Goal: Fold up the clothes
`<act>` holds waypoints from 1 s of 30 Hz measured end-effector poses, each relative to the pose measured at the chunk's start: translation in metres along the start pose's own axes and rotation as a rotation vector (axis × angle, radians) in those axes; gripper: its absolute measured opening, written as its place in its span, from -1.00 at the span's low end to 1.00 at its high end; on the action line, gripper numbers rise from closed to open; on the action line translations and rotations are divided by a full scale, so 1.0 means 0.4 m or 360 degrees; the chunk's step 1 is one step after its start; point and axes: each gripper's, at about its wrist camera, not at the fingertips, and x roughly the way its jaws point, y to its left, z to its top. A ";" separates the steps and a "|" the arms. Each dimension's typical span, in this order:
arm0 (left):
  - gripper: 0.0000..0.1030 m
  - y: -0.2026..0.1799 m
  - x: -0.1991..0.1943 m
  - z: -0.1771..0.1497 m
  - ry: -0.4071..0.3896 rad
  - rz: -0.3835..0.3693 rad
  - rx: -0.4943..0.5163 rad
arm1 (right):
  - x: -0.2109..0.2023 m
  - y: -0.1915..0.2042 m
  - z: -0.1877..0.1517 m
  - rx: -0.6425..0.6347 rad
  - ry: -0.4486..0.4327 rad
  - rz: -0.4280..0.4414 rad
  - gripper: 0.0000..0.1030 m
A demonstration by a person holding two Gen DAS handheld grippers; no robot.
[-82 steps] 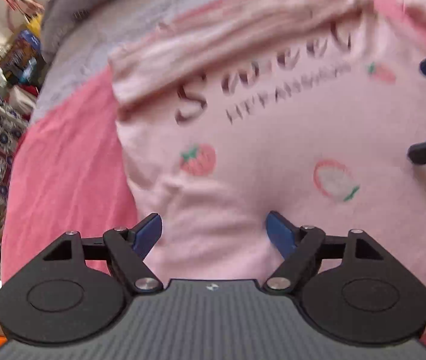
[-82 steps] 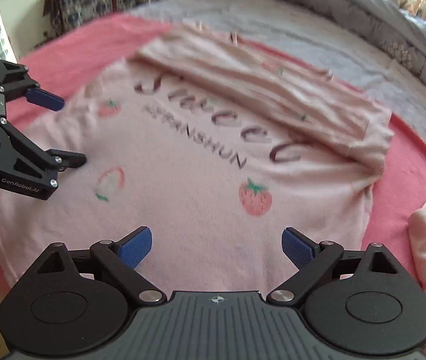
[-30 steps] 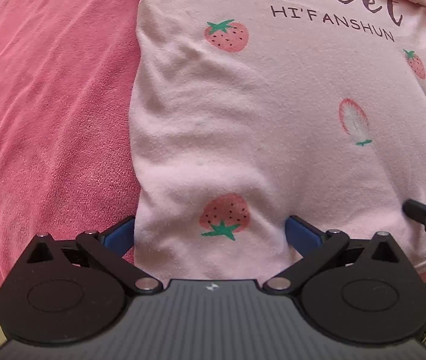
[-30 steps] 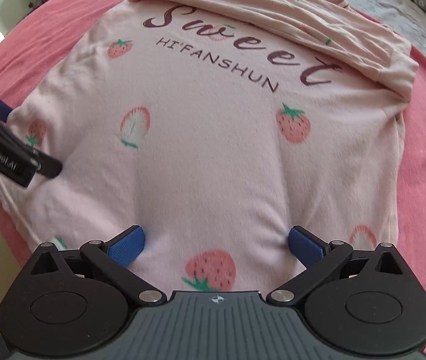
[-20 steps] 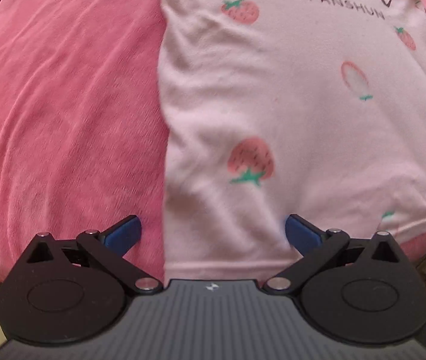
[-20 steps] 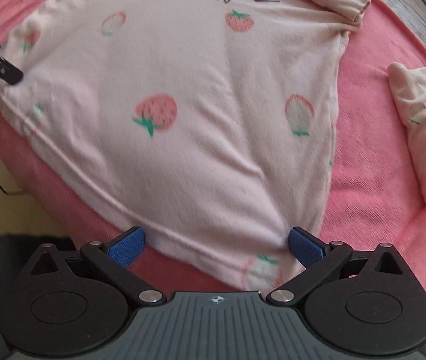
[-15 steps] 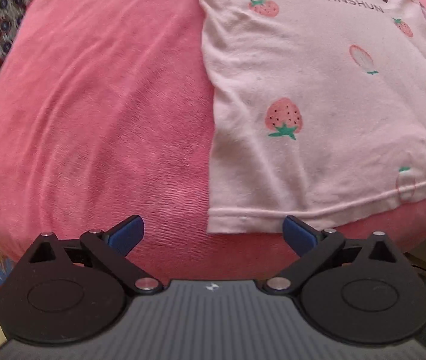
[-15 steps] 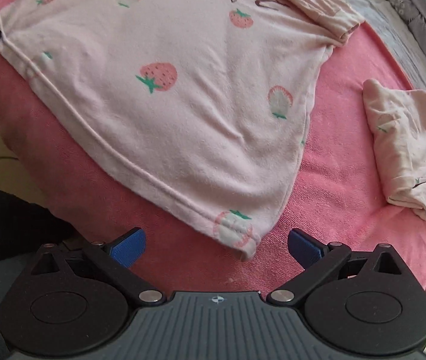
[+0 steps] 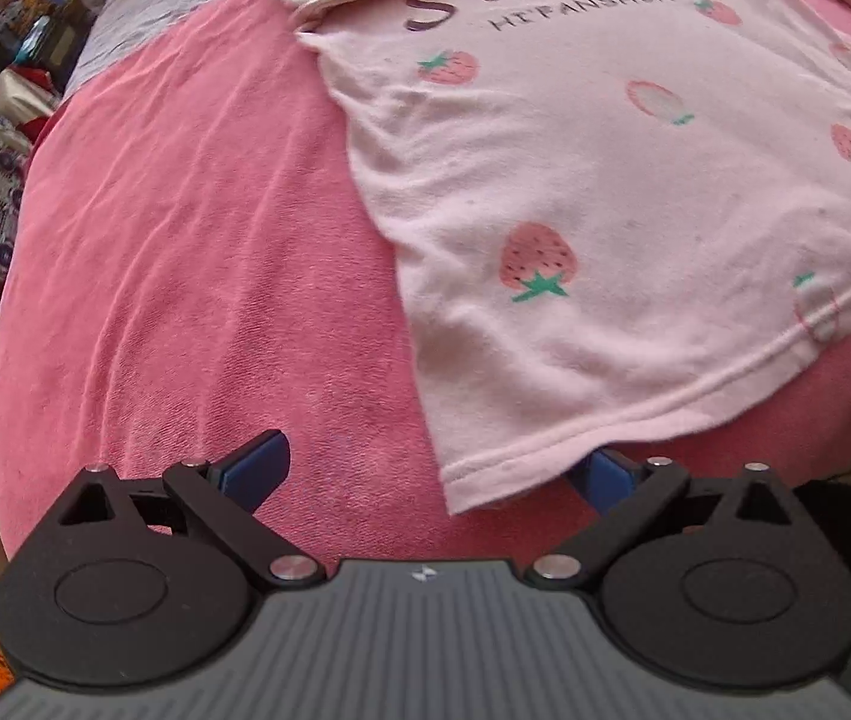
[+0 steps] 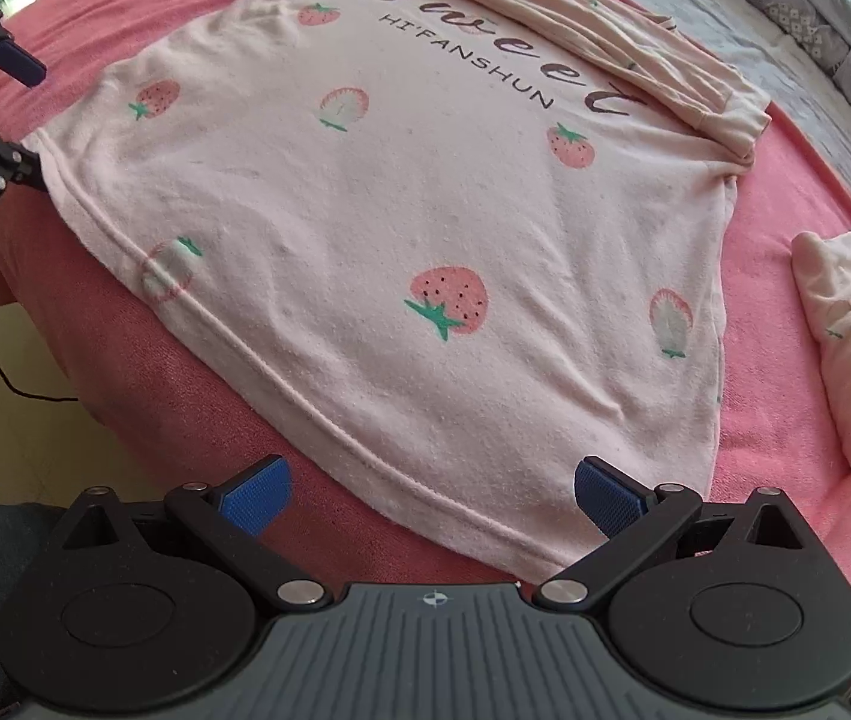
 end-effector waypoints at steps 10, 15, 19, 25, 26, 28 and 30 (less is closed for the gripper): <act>0.95 0.085 0.059 0.076 -0.0046 -0.0048 -0.0120 | -0.024 0.022 0.050 0.0084 -0.0171 0.0047 0.98; 0.95 0.092 0.073 0.078 -0.0052 -0.0073 -0.0091 | -0.033 0.078 0.092 0.0084 -0.0275 0.0213 0.99; 0.95 0.119 0.085 0.082 -0.0035 -0.0108 -0.0196 | -0.032 0.149 0.111 -0.0018 -0.0319 0.0337 0.99; 0.95 0.136 0.087 0.094 -0.0040 -0.0128 -0.0259 | 0.001 0.182 0.134 -0.0012 -0.0322 0.0266 0.99; 0.95 0.134 0.088 0.094 -0.0037 -0.0128 -0.0248 | -0.001 0.168 0.135 0.0035 -0.0329 0.0262 0.99; 0.95 0.130 0.093 0.092 -0.0030 -0.0126 -0.0231 | -0.001 0.136 0.138 0.0129 -0.0332 0.0247 0.99; 0.95 0.127 0.098 0.090 -0.0018 -0.0127 -0.0223 | 0.008 0.104 0.142 0.0207 -0.0319 0.0192 0.99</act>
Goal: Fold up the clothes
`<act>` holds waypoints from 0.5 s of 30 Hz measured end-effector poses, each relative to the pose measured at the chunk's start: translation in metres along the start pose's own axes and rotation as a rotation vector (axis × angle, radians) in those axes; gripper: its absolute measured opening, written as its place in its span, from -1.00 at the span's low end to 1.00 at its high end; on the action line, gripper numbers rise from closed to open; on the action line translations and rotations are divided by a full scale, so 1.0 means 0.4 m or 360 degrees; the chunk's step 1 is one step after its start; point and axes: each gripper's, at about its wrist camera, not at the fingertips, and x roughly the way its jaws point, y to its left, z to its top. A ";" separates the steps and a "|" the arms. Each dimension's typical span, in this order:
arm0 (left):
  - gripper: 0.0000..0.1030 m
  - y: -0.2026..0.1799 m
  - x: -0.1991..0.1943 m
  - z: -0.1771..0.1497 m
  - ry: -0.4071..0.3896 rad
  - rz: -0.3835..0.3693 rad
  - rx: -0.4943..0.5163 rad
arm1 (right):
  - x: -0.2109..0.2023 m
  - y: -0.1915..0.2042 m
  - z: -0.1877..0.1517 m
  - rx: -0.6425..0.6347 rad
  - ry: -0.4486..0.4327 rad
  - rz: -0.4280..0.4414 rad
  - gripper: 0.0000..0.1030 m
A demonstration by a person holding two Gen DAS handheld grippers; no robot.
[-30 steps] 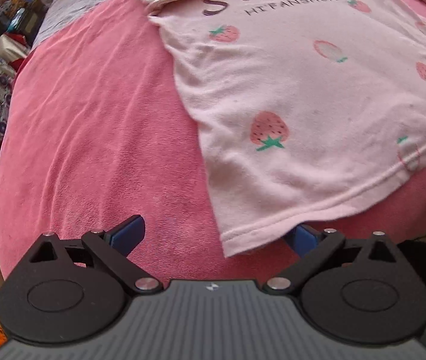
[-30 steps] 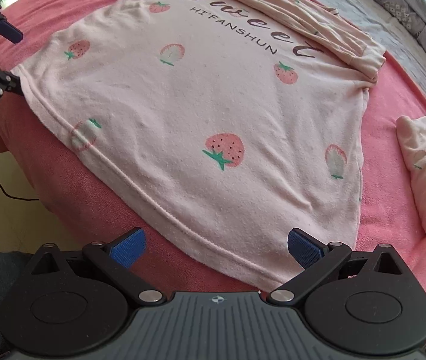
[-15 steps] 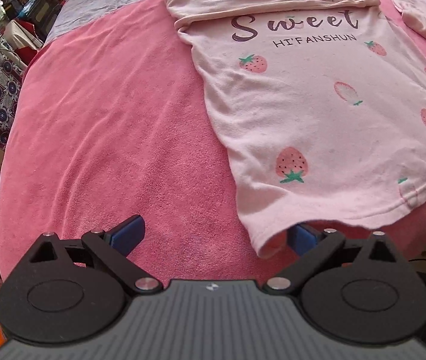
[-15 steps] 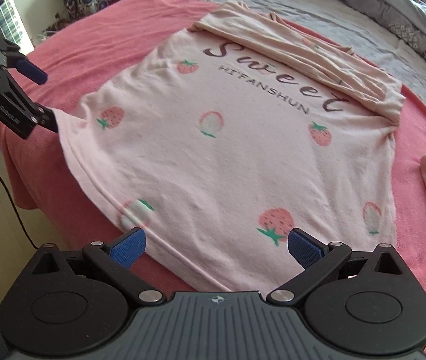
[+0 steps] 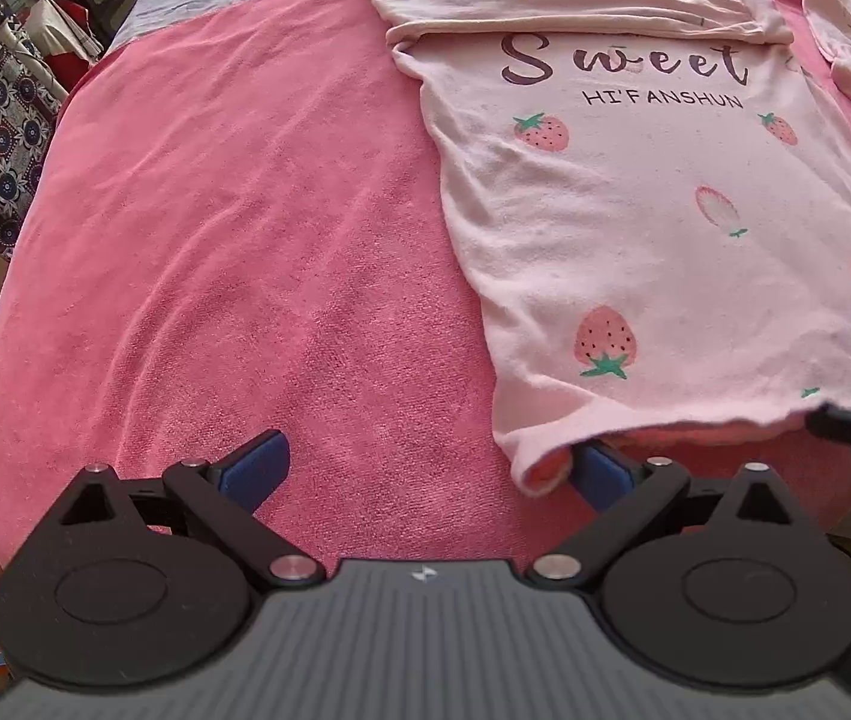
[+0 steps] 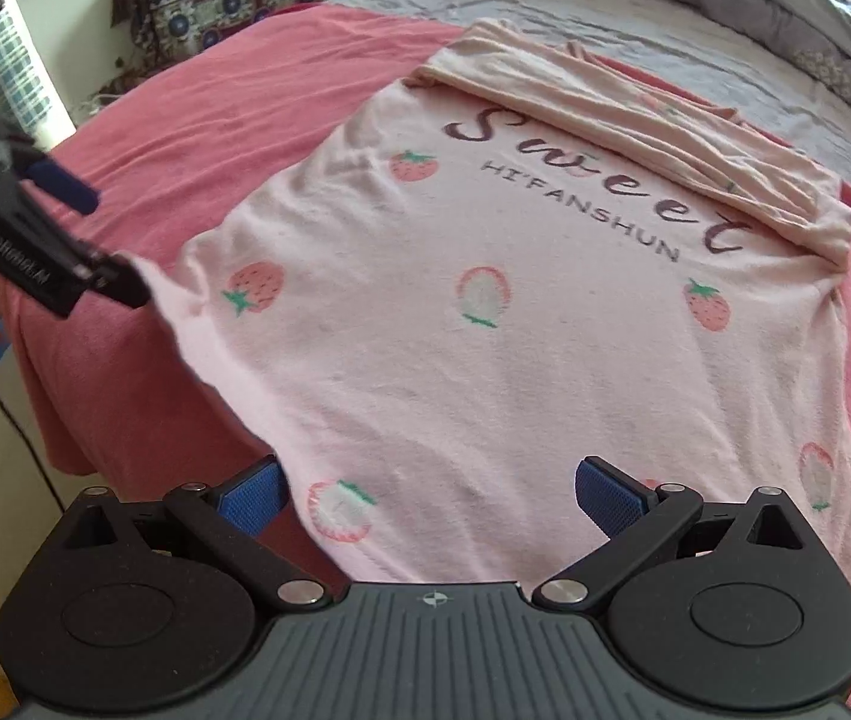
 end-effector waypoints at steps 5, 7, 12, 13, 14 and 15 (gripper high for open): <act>0.94 -0.017 -0.009 -0.009 0.0016 -0.0073 0.0052 | 0.019 -0.050 0.010 0.0094 0.0002 -0.0110 0.99; 0.94 -0.031 -0.025 -0.011 -0.0015 -0.0196 0.0090 | 0.025 -0.056 0.010 0.0101 0.0007 -0.0124 0.99; 0.95 -0.079 -0.024 -0.003 -0.0041 -0.0262 0.0194 | 0.029 -0.050 0.006 0.0065 0.0018 -0.0130 0.99; 0.95 -0.085 -0.015 0.000 -0.0035 -0.0227 0.0194 | 0.027 -0.048 0.005 0.0064 0.0019 -0.0127 0.99; 0.95 -0.088 -0.006 0.002 -0.0029 -0.0183 0.0191 | 0.026 -0.046 0.005 0.0061 0.0018 -0.0123 0.99; 0.95 -0.088 0.004 0.002 -0.0022 -0.0125 0.0187 | 0.025 -0.045 0.004 0.0058 0.0018 -0.0120 0.99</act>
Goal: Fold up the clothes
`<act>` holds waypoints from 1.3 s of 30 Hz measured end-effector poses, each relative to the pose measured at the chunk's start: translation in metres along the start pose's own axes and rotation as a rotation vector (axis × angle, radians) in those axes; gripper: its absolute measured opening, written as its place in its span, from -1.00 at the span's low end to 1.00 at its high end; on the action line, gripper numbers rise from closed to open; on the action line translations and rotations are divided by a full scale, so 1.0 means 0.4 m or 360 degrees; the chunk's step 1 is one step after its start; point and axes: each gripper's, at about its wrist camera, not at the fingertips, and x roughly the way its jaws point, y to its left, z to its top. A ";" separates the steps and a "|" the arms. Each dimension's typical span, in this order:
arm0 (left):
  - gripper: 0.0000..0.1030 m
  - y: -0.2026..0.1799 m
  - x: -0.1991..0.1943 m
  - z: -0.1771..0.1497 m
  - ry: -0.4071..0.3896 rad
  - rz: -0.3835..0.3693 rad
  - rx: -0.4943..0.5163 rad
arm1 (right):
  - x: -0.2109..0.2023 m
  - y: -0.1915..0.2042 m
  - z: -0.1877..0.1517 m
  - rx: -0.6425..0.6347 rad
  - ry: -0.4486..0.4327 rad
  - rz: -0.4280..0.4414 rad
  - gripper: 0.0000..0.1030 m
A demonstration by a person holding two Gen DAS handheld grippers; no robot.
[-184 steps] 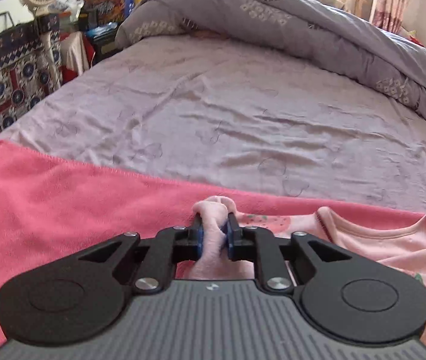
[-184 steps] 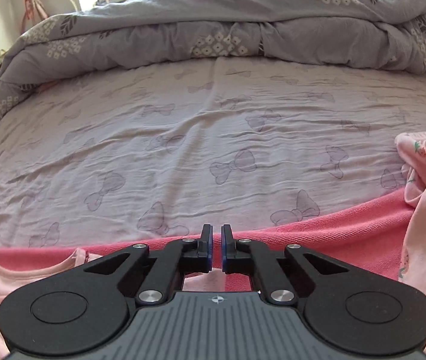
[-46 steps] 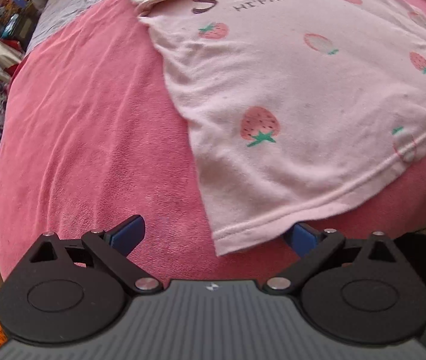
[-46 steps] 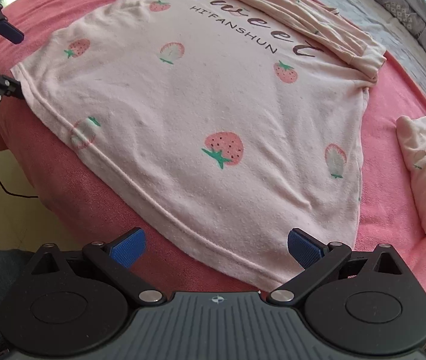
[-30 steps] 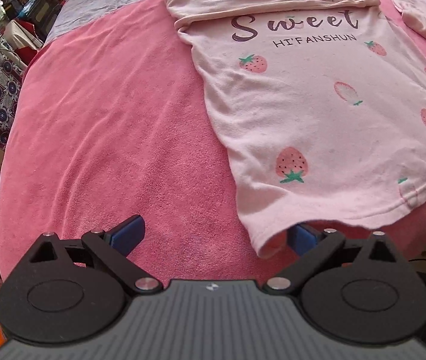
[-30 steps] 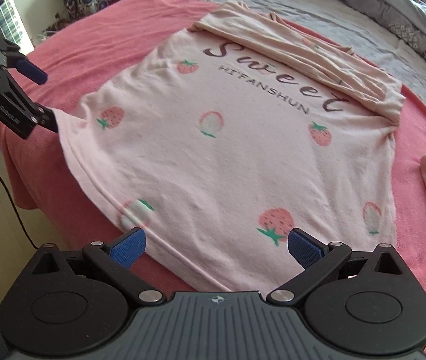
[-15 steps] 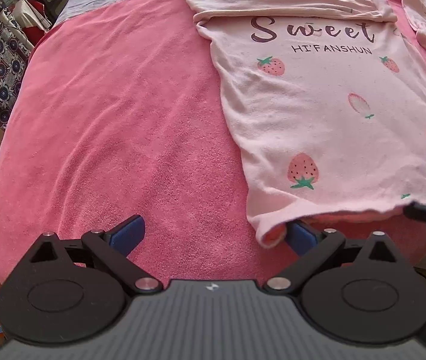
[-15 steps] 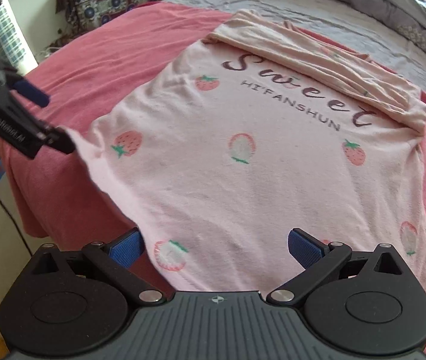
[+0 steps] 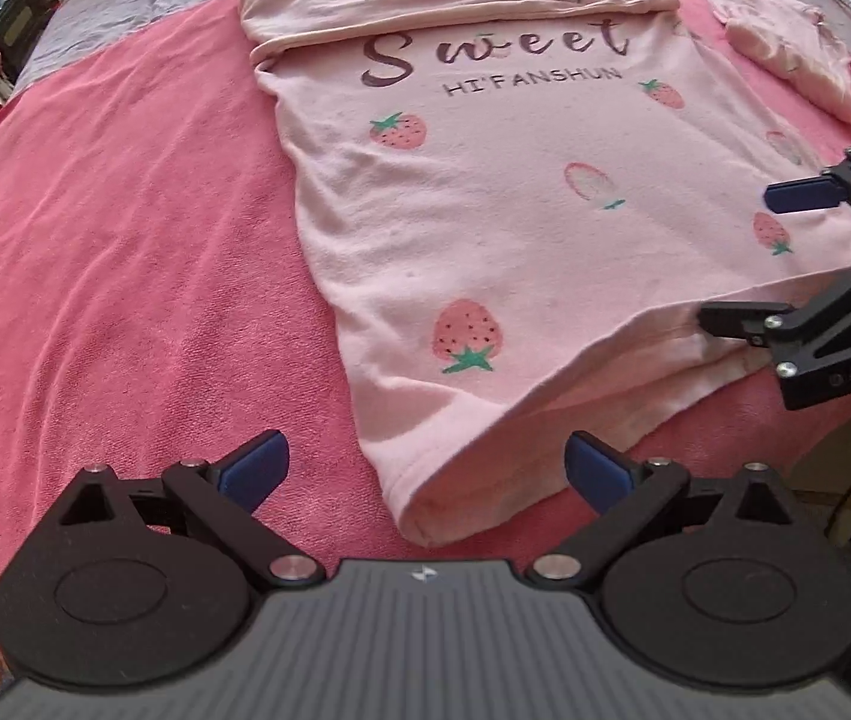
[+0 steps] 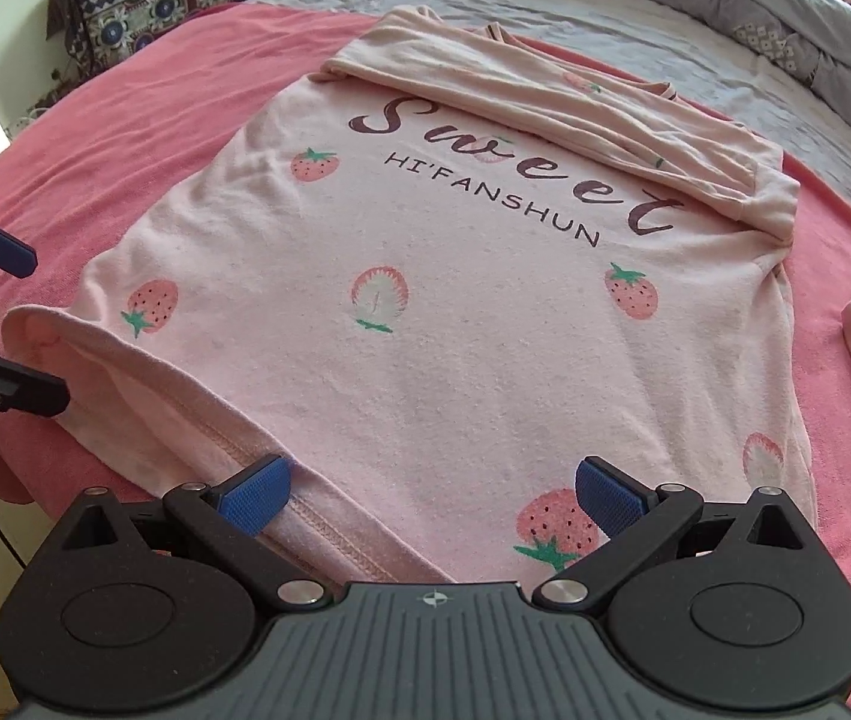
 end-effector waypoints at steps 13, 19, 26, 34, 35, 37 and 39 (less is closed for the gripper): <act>0.95 0.130 0.003 -0.017 0.0027 0.0222 -0.0379 | -0.025 0.219 0.023 -0.0342 -0.0226 0.0297 0.99; 0.95 0.138 -0.008 -0.027 0.0028 0.0238 -0.0402 | -0.011 0.225 0.035 -0.0214 -0.0326 0.0112 0.99; 0.95 0.131 -0.008 -0.036 0.0038 0.0234 -0.0424 | -0.058 0.172 0.002 -0.0134 -0.0405 0.0175 0.99; 0.96 0.123 -0.014 -0.038 0.0042 0.0260 -0.0402 | 0.001 0.214 0.019 -0.0143 -0.0361 0.0034 0.99; 0.96 0.121 -0.013 -0.040 0.0042 0.0270 -0.0396 | 0.010 0.212 0.015 -0.0151 -0.0358 -0.0036 0.99; 0.97 0.116 -0.011 -0.044 0.0033 0.0310 -0.0378 | 0.013 0.185 -0.009 -0.0165 -0.0370 -0.0228 0.99; 0.97 0.108 -0.008 -0.050 0.0026 0.0336 -0.0363 | 0.013 0.135 -0.043 -0.0160 -0.0351 -0.0417 1.00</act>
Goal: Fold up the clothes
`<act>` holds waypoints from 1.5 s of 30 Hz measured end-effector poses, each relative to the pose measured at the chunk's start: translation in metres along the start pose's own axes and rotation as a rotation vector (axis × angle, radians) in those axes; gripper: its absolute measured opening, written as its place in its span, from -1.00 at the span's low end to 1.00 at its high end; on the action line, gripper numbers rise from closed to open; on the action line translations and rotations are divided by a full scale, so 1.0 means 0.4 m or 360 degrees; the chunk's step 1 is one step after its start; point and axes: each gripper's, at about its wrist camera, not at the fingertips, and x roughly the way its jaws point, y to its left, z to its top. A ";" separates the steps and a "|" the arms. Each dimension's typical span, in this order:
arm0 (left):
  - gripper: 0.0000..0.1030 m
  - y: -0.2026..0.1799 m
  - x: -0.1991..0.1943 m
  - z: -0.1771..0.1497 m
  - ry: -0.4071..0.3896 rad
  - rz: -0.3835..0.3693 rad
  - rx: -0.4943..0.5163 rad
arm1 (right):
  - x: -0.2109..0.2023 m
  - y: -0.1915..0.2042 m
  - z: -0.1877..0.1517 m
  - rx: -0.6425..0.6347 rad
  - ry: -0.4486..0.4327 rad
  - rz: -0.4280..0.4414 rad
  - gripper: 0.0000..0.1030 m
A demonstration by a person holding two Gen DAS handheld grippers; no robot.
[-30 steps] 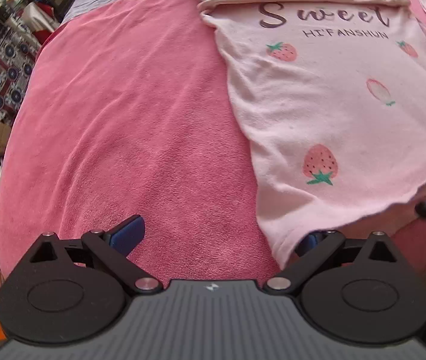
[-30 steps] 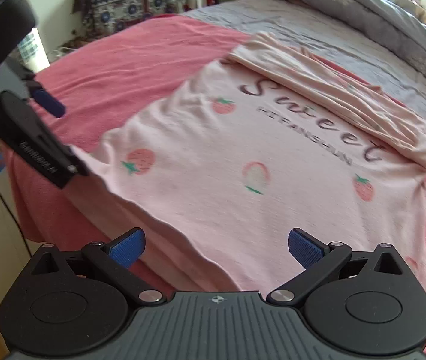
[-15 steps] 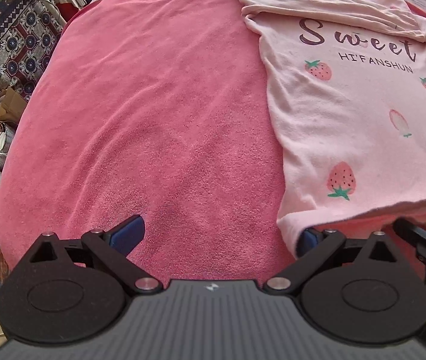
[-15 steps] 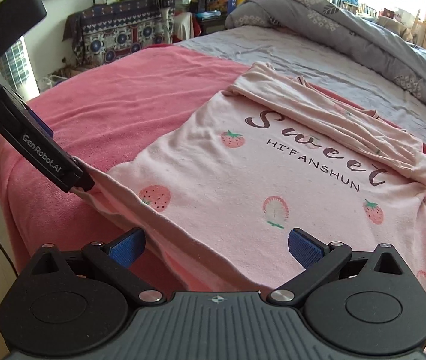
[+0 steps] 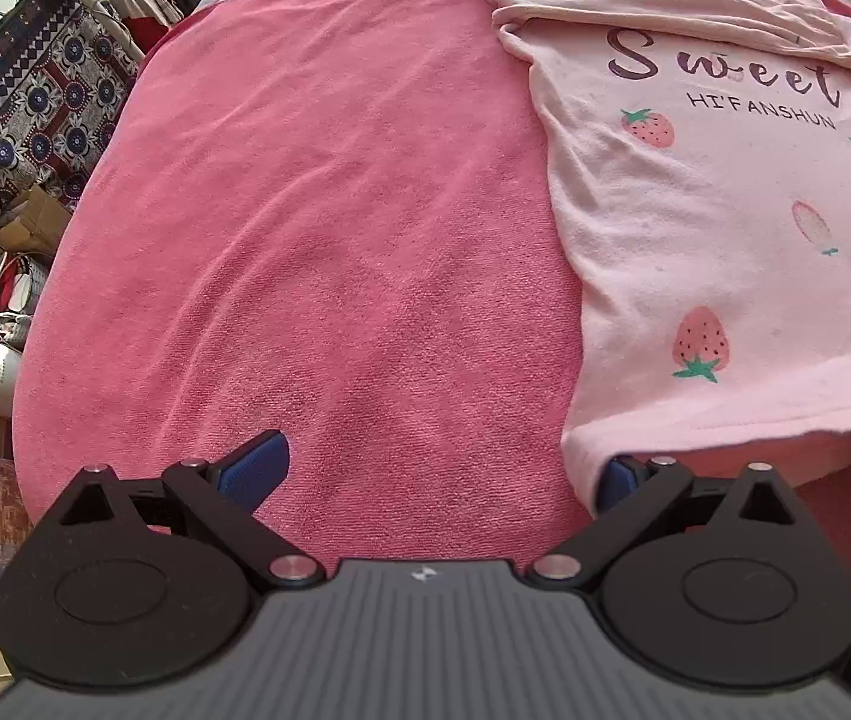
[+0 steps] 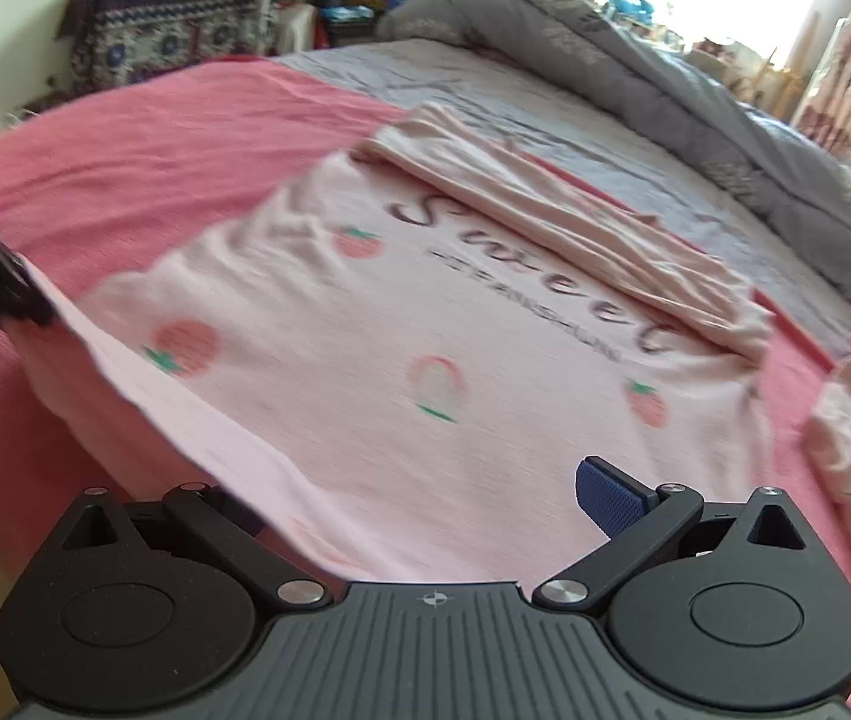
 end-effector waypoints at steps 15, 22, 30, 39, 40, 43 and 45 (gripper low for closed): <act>0.99 -0.046 -0.037 -0.036 -0.0192 0.0218 0.0142 | -0.009 -0.472 -0.239 0.0290 0.0350 -0.0802 0.99; 1.00 -0.036 -0.020 -0.036 -0.0133 0.0324 0.0101 | -0.033 -0.480 -0.237 0.0334 0.0391 -0.0698 0.99; 1.00 0.005 -0.112 0.043 -0.0287 0.0356 0.0161 | -0.088 -0.547 -0.152 0.0403 0.0288 -0.0591 0.99; 1.00 0.115 -0.126 0.305 -0.0487 0.0175 -0.0062 | -0.004 -0.708 0.069 0.0491 0.0168 -0.0493 0.99; 1.00 0.126 -0.116 0.338 -0.0504 0.0148 -0.0115 | 0.018 -0.727 0.099 0.0493 0.0158 -0.0497 1.00; 1.00 0.150 -0.069 0.440 -0.0505 0.0051 -0.0260 | 0.102 -0.784 0.188 0.0499 0.0177 -0.0509 1.00; 1.00 0.159 -0.028 0.507 -0.0492 0.0007 -0.0306 | 0.171 -0.821 0.234 0.0508 0.0202 -0.0501 1.00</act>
